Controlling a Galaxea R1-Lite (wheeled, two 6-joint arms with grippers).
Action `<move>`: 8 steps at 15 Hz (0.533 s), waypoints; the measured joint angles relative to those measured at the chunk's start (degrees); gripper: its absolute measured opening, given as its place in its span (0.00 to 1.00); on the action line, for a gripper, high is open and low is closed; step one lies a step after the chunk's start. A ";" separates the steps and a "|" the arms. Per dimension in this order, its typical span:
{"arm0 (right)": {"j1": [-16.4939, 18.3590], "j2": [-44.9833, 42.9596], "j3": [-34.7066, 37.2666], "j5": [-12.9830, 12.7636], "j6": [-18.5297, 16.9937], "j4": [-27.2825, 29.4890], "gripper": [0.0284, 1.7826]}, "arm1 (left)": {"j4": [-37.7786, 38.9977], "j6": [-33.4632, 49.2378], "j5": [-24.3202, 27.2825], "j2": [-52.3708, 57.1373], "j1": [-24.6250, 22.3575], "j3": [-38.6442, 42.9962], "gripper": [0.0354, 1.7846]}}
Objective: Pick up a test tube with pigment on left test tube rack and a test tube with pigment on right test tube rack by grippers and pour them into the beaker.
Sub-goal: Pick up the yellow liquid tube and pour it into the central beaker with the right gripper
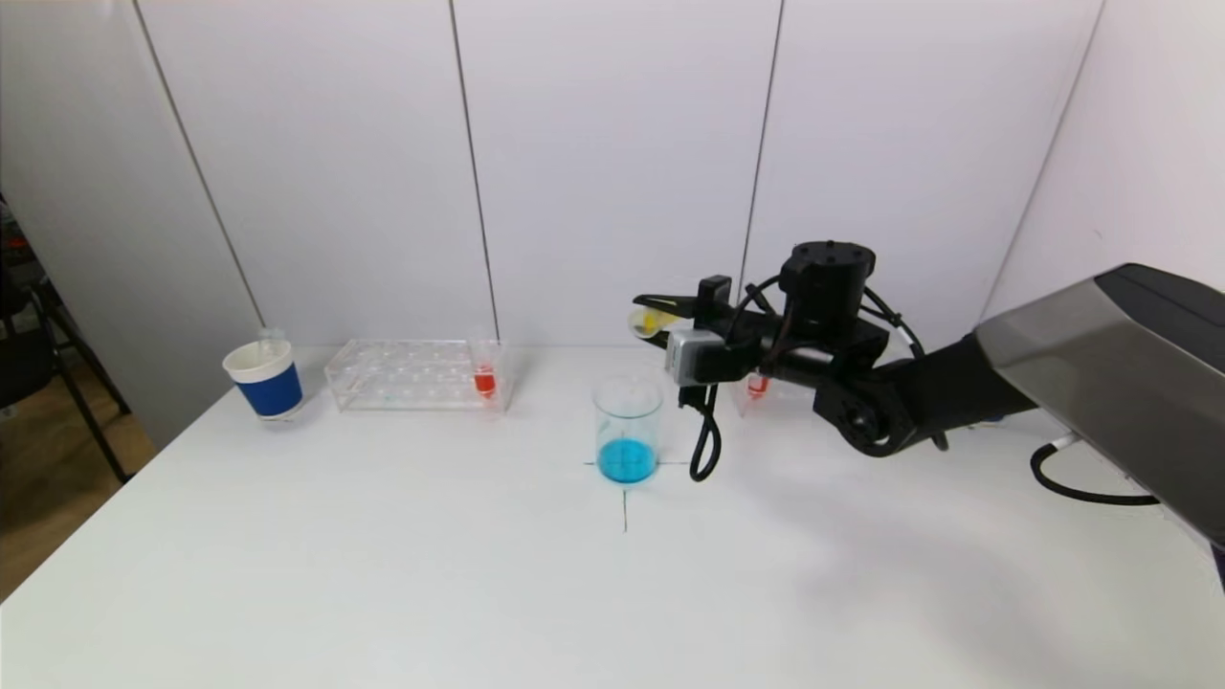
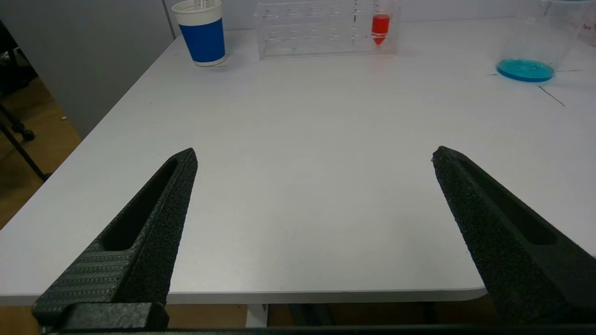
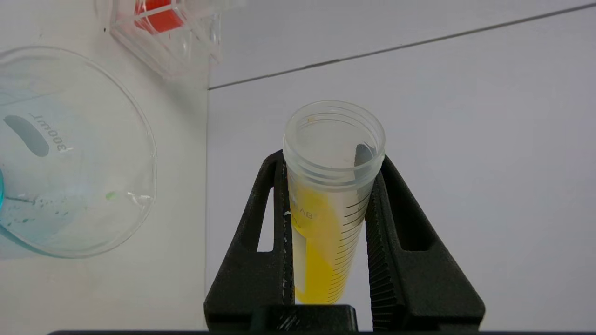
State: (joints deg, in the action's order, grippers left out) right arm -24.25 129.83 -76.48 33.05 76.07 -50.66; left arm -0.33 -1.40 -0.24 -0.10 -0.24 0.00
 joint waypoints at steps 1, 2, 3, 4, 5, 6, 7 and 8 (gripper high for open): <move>0.05 0.29 0.17 0.05 0.26 -0.29 0.27 | -0.02 0.00 0.00 0.00 0.00 0.00 0.99; 0.02 0.52 0.33 0.07 0.78 -0.40 0.27 | 0.00 0.02 0.00 0.00 0.00 0.00 0.99; 0.00 0.73 0.44 0.07 1.60 -0.74 0.27 | -0.02 0.00 0.02 0.00 0.02 0.00 0.99; -0.02 0.93 0.60 0.07 2.27 -1.37 0.27 | -0.02 0.00 0.02 0.00 0.02 0.00 0.99; 0.00 1.07 0.80 0.07 3.06 -1.87 0.27 | 0.00 0.00 0.02 0.00 0.00 0.00 0.99; 0.00 1.29 0.96 0.05 3.73 -2.52 0.27 | 0.00 0.02 0.00 0.00 0.00 0.00 0.99; -0.02 1.51 1.13 0.05 3.95 -3.17 0.27 | -0.02 0.02 0.02 0.00 0.00 0.00 0.99; -0.13 1.71 1.29 0.05 4.02 -3.47 0.27 | -0.02 0.00 0.02 0.00 0.00 0.00 0.99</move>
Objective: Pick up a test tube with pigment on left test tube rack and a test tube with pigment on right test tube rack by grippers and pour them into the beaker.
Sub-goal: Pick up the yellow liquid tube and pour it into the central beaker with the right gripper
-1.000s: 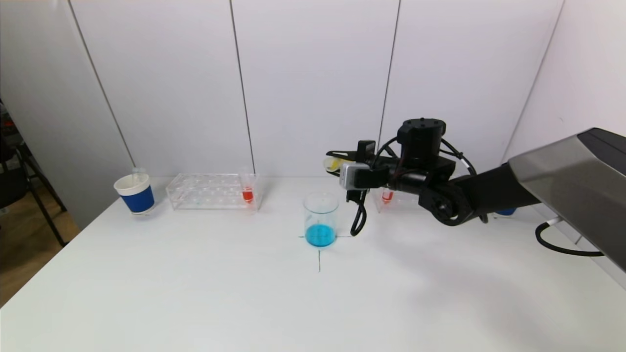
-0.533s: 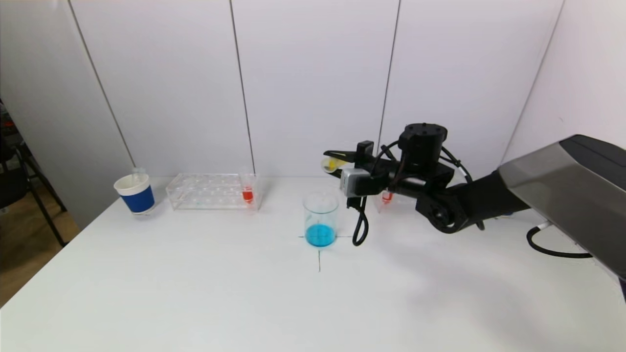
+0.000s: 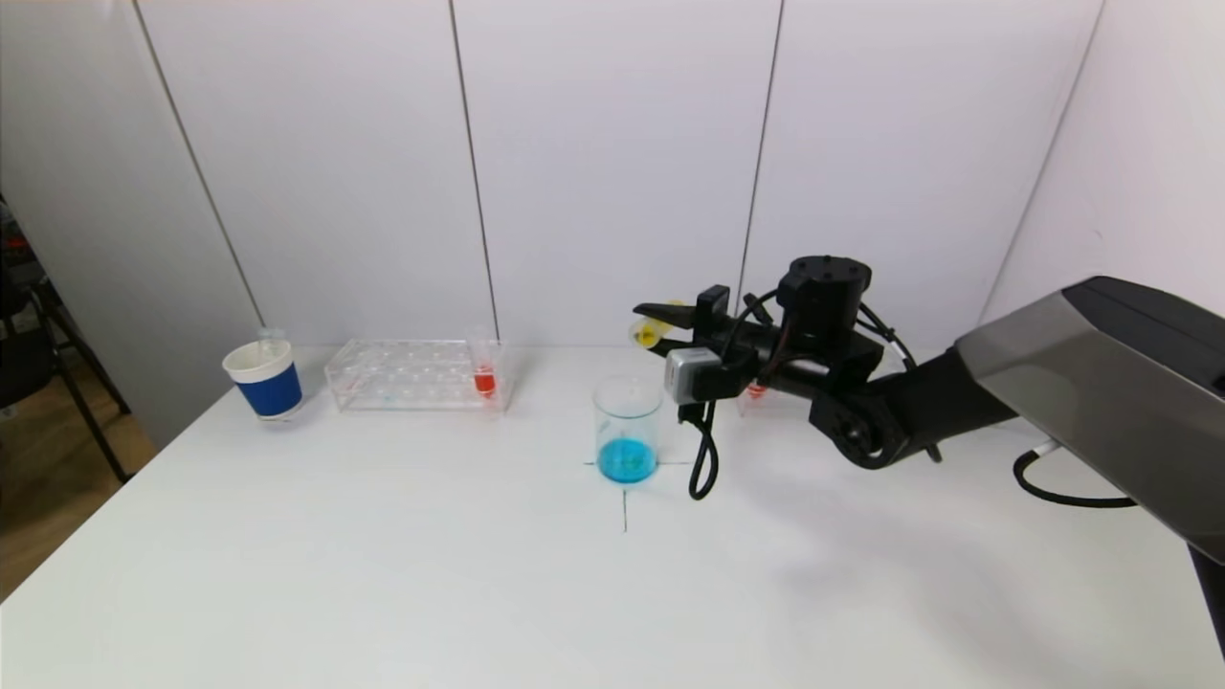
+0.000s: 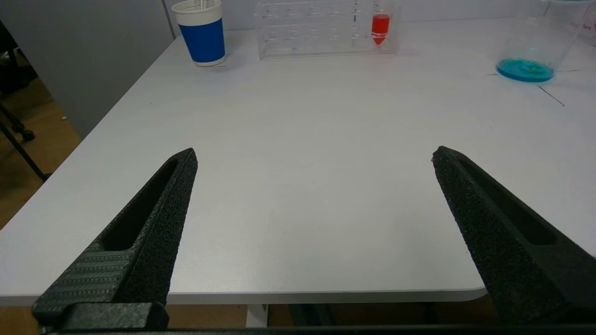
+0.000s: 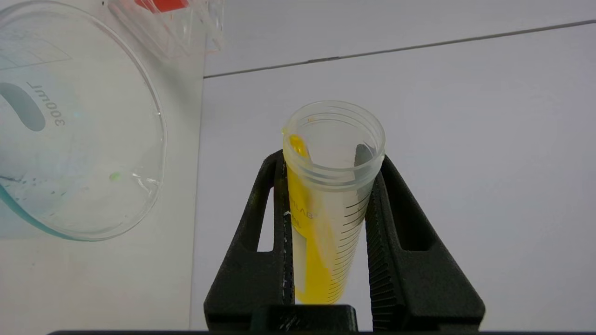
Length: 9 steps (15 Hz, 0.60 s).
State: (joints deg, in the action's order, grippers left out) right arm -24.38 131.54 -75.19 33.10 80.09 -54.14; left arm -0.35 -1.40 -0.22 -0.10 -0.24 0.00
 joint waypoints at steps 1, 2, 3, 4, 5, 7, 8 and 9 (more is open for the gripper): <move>-0.01 0.22 0.06 0.02 0.37 -0.11 0.27 | 0.02 0.02 0.00 0.00 0.00 0.00 0.99; 0.02 0.38 0.11 0.02 0.94 -0.11 0.27 | 0.00 0.02 0.00 0.00 0.00 0.00 0.99; 0.07 0.57 0.11 0.02 1.44 -0.11 0.27 | 0.02 0.00 -0.02 0.00 0.00 0.00 0.99; 0.11 0.77 -0.02 -0.05 2.10 -0.16 0.27 | 0.02 0.00 -0.02 0.00 0.00 0.00 0.99; 0.11 1.04 -0.28 -0.06 3.06 -0.29 0.27 | 0.02 0.00 0.00 0.00 0.00 0.00 0.99; 0.24 1.56 -0.68 -0.09 5.33 -0.38 0.27 | 0.02 0.00 -0.02 0.00 0.00 0.00 0.99; 0.51 1.87 -1.18 -0.13 7.03 -0.35 0.27 | 0.00 0.00 0.00 0.00 0.00 0.00 0.99; 0.71 2.08 -1.65 -0.27 8.00 -0.33 0.27 | 0.00 0.00 0.00 0.00 0.00 0.00 0.99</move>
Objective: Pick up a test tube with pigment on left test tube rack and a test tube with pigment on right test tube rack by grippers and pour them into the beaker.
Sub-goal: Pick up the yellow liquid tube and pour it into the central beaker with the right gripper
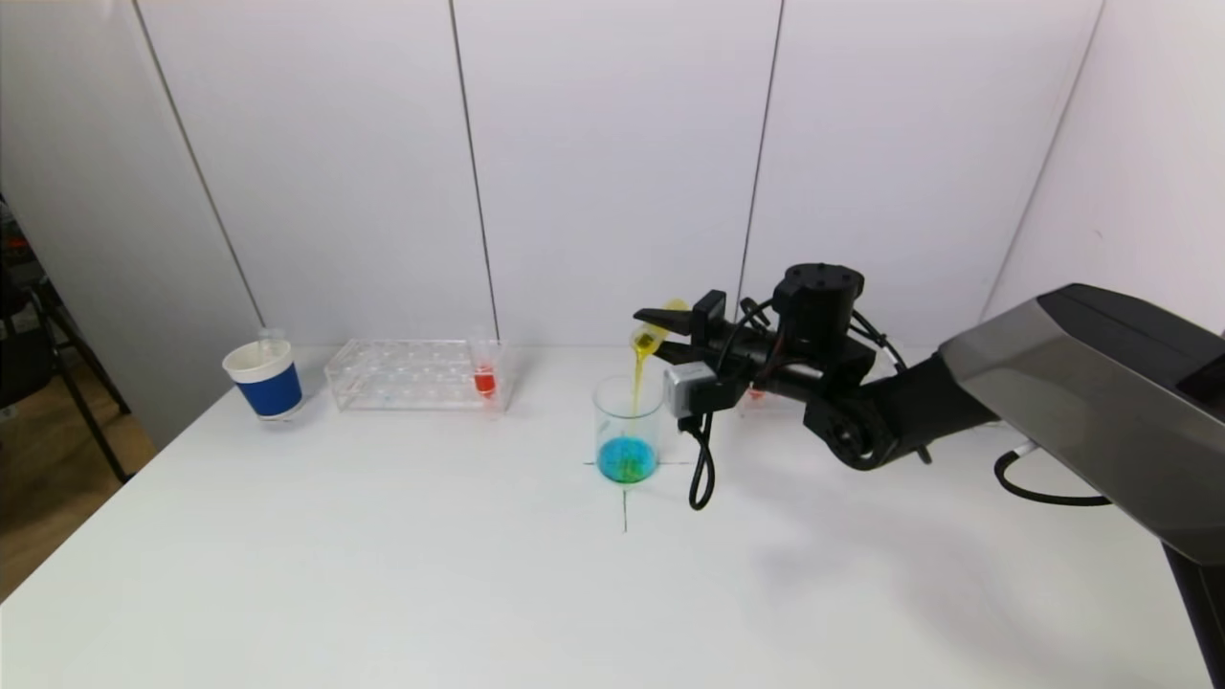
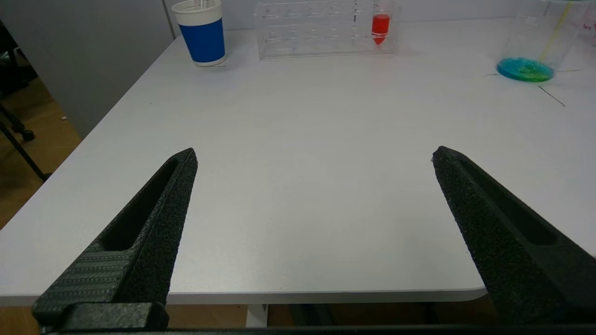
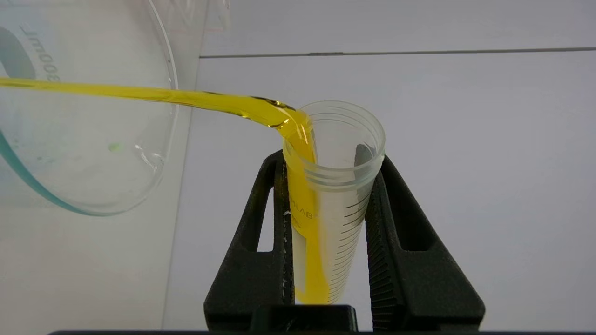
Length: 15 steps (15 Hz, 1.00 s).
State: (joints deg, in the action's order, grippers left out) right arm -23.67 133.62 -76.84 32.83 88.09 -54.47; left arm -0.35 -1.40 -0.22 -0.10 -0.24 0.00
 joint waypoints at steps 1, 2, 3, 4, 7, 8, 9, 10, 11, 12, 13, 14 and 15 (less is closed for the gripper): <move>0.13 0.17 -0.41 -0.11 0.52 0.04 0.27 | 0.02 0.00 0.00 0.00 0.00 0.00 0.99; 0.15 0.28 -0.59 -0.28 0.88 0.04 0.27 | 0.02 0.00 -0.02 0.00 0.00 0.00 0.99; 0.15 0.37 -0.69 -0.39 1.27 0.04 0.27 | 0.00 0.00 -0.02 0.00 0.00 0.00 0.99; 0.17 0.41 -0.78 -0.45 1.94 0.04 0.27 | 0.00 -0.02 0.00 0.00 0.00 0.00 0.99; 0.17 0.43 -1.16 -0.52 3.94 0.06 0.27 | 0.00 0.02 0.00 0.00 0.00 0.00 0.99; 0.20 0.45 -1.55 -0.52 4.96 0.09 0.27 | 0.00 0.00 -0.02 0.00 0.00 0.00 0.99; 0.22 0.45 -1.79 -0.52 5.79 0.11 0.27 | 0.00 0.00 -0.02 0.00 0.00 0.00 0.99; 0.22 0.43 -1.90 -0.52 6.60 0.09 0.27 | 0.00 0.00 -0.02 0.00 0.00 0.00 0.99; 0.22 0.43 -1.90 -0.52 7.45 0.01 0.27 | 0.00 -0.02 -0.02 0.00 0.00 0.00 0.99; 0.24 0.39 -1.90 -0.52 8.33 0.00 0.27 | 0.02 0.00 -0.02 0.00 0.00 0.00 0.99; 0.24 0.33 -1.90 -0.54 8.70 -0.02 0.27 | 0.02 0.00 -0.02 0.00 0.00 0.00 0.99; 0.24 0.23 -1.91 -0.52 9.26 0.01 0.27 | 0.02 0.00 -0.02 0.00 0.00 0.00 0.99; 0.24 0.11 -1.99 -0.54 10.09 0.06 0.27 | 0.02 0.00 0.01 0.00 0.00 0.00 0.99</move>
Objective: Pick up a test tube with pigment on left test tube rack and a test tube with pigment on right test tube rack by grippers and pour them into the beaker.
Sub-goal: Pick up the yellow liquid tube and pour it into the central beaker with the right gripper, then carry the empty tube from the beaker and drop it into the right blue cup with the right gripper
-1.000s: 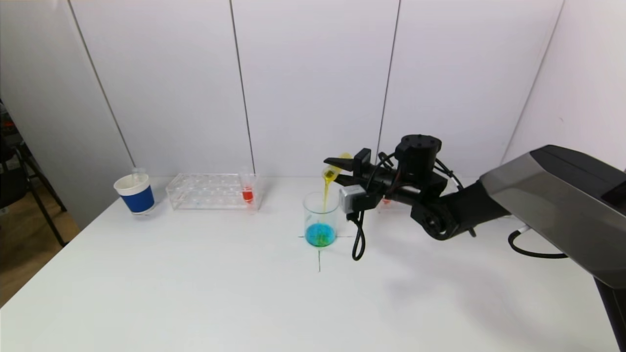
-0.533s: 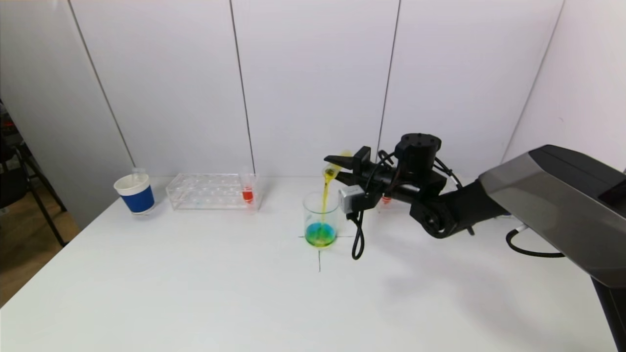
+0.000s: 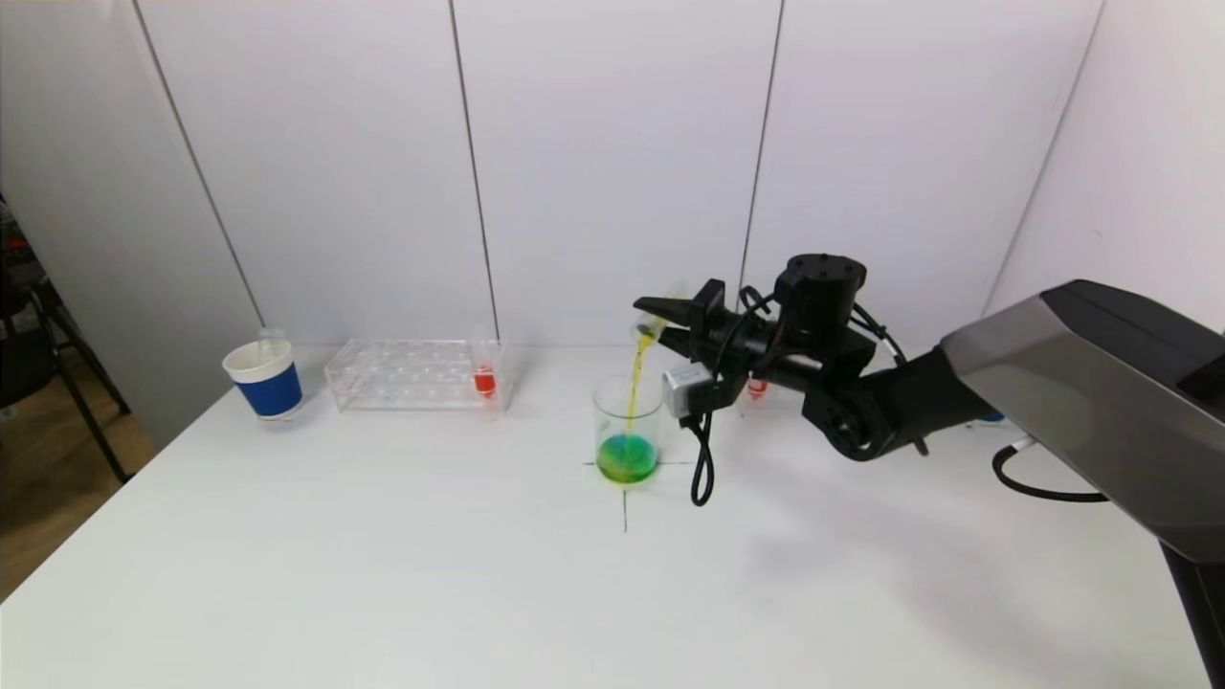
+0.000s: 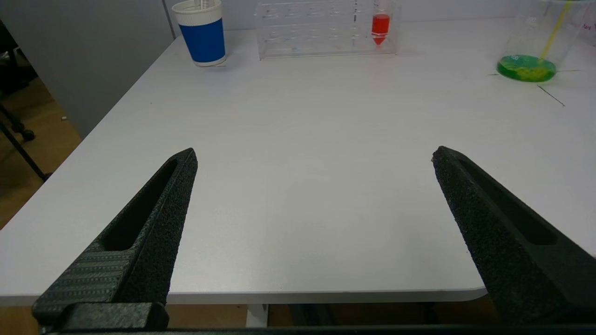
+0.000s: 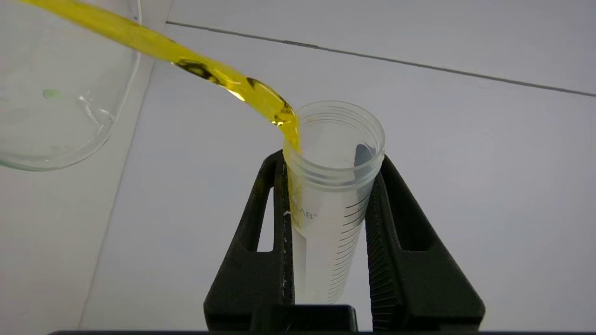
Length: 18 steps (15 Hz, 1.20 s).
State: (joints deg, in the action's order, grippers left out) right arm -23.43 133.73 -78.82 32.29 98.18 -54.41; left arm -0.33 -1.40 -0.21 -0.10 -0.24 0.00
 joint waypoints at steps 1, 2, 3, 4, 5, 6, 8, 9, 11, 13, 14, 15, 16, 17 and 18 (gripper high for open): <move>0.04 -0.11 0.00 0.01 1.21 0.00 0.27 | 0.00 0.00 -0.01 0.00 0.00 0.00 0.99; 0.09 -0.29 -0.02 -0.02 2.43 0.05 0.27 | 0.00 0.00 -0.04 0.00 0.00 0.00 0.99; 0.15 -0.40 -0.02 -0.05 3.08 0.09 0.27 | 0.00 0.00 -0.04 0.00 0.00 0.00 0.99; 0.15 -0.49 -0.02 -0.07 3.63 0.11 0.27 | 0.00 0.00 -0.04 0.00 0.00 0.00 0.99; 0.15 -0.55 -0.02 -0.07 4.51 0.13 0.27 | 0.00 0.00 -0.04 0.00 0.00 0.00 0.99; 0.12 -0.63 -0.12 -0.07 5.40 0.13 0.27 | -0.02 0.00 -0.04 0.00 0.00 0.00 0.99; 0.15 -0.68 -0.44 -0.11 6.78 0.33 0.27 | 0.00 0.00 -0.01 0.00 0.00 0.00 0.99; 0.20 -0.68 -0.85 -0.21 7.63 0.48 0.27 | 0.00 0.00 -0.04 0.00 0.00 0.00 0.99; 0.23 -0.68 -1.19 -0.60 9.17 0.57 0.27 | 0.00 0.00 -0.04 0.00 0.06 0.00 0.99; 0.26 -0.71 -1.27 -0.60 10.00 0.52 0.27 | 0.00 0.00 -0.01 0.00 0.15 0.00 0.99; 0.26 -0.71 -1.27 -0.60 10.50 0.52 0.27 | -0.02 -0.02 -0.01 0.00 0.15 0.00 0.99; 0.26 -0.73 -1.27 -0.63 10.58 0.57 0.27 | 0.00 0.02 -0.04 0.00 0.17 0.00 0.99; 0.26 -0.74 -1.27 -0.66 10.58 0.57 0.27 | 0.00 0.02 -0.04 0.00 0.17 0.00 0.99; 0.26 -0.79 -1.18 -0.63 10.50 0.57 0.27 | 0.00 0.02 -0.04 0.00 0.17 0.00 0.99; 0.26 -0.77 -0.98 -0.62 10.14 0.79 0.27 | 0.00 0.00 -0.04 0.00 0.17 0.00 0.99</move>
State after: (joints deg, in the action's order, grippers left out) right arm -23.17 132.96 -79.80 31.67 108.33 -53.61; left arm -0.33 -1.40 -0.24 -0.10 -0.07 0.00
